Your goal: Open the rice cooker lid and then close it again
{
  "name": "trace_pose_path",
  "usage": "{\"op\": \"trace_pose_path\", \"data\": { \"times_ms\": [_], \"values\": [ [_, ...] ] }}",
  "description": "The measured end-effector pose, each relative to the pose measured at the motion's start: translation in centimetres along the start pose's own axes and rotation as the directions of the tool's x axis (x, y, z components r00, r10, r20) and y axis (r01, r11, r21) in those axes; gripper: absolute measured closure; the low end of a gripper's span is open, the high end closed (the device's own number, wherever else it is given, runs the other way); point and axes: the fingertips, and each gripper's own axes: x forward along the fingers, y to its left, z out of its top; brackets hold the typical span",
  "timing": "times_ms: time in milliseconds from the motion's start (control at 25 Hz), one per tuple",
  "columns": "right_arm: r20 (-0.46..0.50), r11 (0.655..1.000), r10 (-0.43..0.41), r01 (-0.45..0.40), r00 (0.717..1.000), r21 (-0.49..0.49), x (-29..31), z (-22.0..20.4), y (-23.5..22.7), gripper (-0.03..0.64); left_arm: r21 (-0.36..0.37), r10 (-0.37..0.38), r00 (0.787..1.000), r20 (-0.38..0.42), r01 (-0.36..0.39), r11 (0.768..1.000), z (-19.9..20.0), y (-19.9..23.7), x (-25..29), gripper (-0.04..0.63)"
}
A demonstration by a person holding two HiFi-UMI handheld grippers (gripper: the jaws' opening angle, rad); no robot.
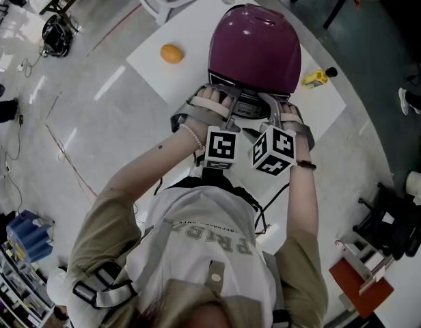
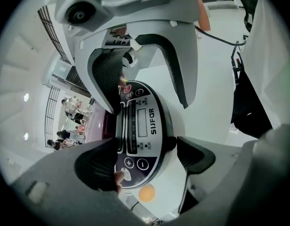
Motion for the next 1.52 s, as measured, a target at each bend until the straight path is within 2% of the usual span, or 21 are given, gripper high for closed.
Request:
{"op": "trace_pose_path", "data": {
  "times_ms": [360,600,1160,1400,1520],
  "values": [
    [0.034,1.000,-0.007,0.006,0.999,0.026,-0.3,0.4,-0.4,0.198,-0.018,-0.008,1.000,0.005,0.008,1.000,-0.1,0.3,-0.2,0.189],
    [0.070,0.997,0.012,-0.018,0.997,0.074,-0.5,0.6,-0.6,0.204,-0.086,-0.030,0.999,0.038,0.033,0.996,0.2,0.4,-0.2,0.186],
    [0.090,0.995,0.013,-0.021,0.996,0.095,-0.7,0.9,-0.9,0.206,-0.092,-0.012,0.999,0.047,0.017,0.996,0.1,0.7,-0.2,0.182],
    [0.092,0.995,-0.009,0.000,0.996,0.100,-0.4,0.9,-1.0,0.204,-0.090,-0.006,0.999,0.048,0.010,0.996,0.1,0.7,0.0,0.179],
    [0.123,0.993,-0.024,0.010,0.992,0.117,-0.4,1.0,-1.1,0.204,-0.083,-0.011,0.999,0.044,0.015,0.996,0.1,0.5,0.1,0.169]
  ]
}}
